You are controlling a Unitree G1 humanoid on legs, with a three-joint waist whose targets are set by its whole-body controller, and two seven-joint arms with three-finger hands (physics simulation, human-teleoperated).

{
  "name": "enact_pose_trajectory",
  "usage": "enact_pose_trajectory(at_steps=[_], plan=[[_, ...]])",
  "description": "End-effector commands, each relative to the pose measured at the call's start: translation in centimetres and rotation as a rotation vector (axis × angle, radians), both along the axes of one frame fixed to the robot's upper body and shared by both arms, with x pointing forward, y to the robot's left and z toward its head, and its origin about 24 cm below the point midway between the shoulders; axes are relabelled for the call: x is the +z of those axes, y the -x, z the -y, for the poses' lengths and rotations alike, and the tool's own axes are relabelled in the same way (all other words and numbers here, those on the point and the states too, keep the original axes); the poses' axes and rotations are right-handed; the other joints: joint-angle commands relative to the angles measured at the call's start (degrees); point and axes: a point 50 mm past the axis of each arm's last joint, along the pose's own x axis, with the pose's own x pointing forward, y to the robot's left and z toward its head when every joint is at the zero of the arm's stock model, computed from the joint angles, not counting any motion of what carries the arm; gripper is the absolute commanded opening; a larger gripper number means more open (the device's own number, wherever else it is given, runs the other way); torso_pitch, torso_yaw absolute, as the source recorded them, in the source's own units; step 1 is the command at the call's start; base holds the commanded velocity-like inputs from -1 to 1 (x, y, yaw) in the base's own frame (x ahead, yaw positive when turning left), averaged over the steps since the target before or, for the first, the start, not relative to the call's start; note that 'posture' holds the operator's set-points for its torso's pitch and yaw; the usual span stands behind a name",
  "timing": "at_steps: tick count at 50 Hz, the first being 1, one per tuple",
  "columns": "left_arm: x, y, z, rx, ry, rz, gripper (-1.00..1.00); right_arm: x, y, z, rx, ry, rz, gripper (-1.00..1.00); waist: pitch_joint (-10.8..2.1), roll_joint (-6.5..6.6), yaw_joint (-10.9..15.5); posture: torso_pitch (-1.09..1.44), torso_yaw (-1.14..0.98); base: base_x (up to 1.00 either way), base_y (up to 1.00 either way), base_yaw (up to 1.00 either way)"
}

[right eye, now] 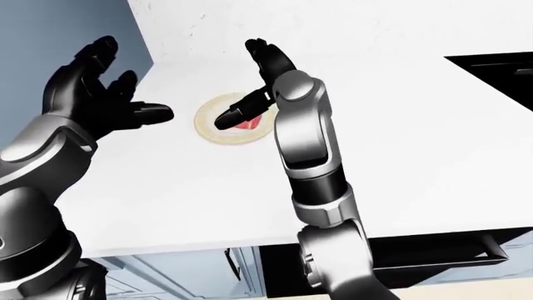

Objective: Place the steak on the top rack of the oven.

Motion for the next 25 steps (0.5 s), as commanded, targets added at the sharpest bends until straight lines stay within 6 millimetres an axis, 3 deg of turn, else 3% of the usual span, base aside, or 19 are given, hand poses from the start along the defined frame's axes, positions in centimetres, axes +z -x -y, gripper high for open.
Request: enact_pose_trajectory(at_steps=[1,9,15,24,25], plan=[[1.6,0.5,0.0,0.002,0.001,0.087,1.00,2.0,0.5,-0.2,0.011,-0.001,0.098,0.83,-1.71,0.17,-0.01,0.00,0.00,0.00,0.00,0.00],[1.5,0.5,-0.1,0.001,0.000,0.084,1.00,1.7,0.3,-0.5,0.010,-0.011,0.097,0.80,-1.79,0.20,-0.02,0.00,0.00,0.00,0.00,0.00],[1.9,0.8,-1.2,0.013,0.002,0.093,1.00,1.5,-0.7,-1.1,0.010,-0.011,0.097,0.81,-1.78,0.41,-0.24,0.00,0.00,0.00,0.00,0.00],[2.4,1.5,-0.2,0.002,-0.002,0.100,1.00,2.0,0.0,-0.8,0.017,-0.005,0.110,0.76,-1.60,0.25,-0.02,0.00,0.00,0.00,0.00,0.00],[2.2,1.0,-0.1,0.003,-0.001,0.099,1.00,2.2,-0.2,-1.1,0.019,-0.003,0.112,0.86,-1.58,0.23,-0.03,0.00,0.00,0.00,0.00,0.00]])
